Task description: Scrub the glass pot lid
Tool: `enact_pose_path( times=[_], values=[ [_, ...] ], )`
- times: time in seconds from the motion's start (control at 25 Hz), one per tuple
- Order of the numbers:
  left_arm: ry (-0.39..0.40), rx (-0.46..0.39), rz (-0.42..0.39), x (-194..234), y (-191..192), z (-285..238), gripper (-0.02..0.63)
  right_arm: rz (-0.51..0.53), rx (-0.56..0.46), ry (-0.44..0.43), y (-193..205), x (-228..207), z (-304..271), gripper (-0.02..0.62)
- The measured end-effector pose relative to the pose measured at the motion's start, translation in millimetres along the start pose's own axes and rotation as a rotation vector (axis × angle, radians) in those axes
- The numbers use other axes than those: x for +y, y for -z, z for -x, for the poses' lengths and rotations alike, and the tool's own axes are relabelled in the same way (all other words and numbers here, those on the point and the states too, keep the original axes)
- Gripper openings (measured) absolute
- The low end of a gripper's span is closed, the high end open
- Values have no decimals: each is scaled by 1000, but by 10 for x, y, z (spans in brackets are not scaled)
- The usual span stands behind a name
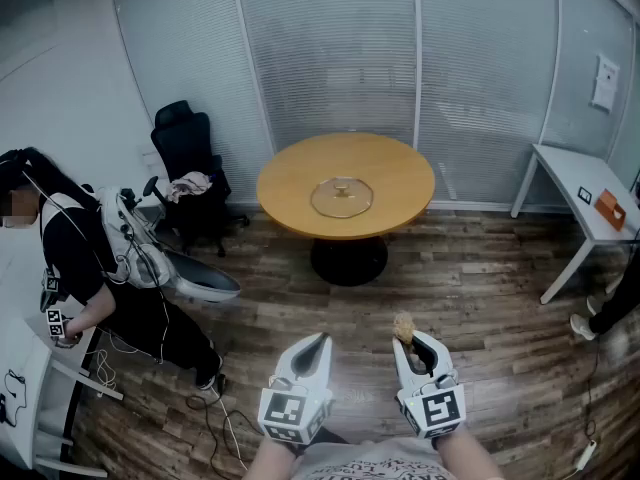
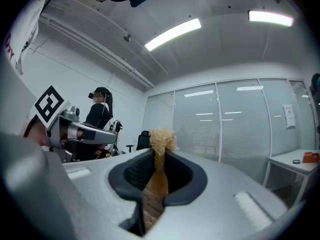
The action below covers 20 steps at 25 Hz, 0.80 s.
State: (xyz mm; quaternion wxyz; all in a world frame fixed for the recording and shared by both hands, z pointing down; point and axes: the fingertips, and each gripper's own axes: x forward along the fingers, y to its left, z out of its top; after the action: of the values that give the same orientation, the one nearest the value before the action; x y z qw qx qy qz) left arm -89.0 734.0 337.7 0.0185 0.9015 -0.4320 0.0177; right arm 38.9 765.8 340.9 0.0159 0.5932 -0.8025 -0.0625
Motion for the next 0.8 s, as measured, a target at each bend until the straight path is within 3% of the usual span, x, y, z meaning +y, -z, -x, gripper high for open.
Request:
enact_pose_path(
  times=[0.44, 0.8],
  values=[
    [11, 13, 8, -27, 94, -119, 8, -21, 35, 42, 147, -171, -24, 57],
    [-2, 73, 35, 213, 191, -287, 8, -46, 44, 16, 160, -138, -279, 57]
  ],
)
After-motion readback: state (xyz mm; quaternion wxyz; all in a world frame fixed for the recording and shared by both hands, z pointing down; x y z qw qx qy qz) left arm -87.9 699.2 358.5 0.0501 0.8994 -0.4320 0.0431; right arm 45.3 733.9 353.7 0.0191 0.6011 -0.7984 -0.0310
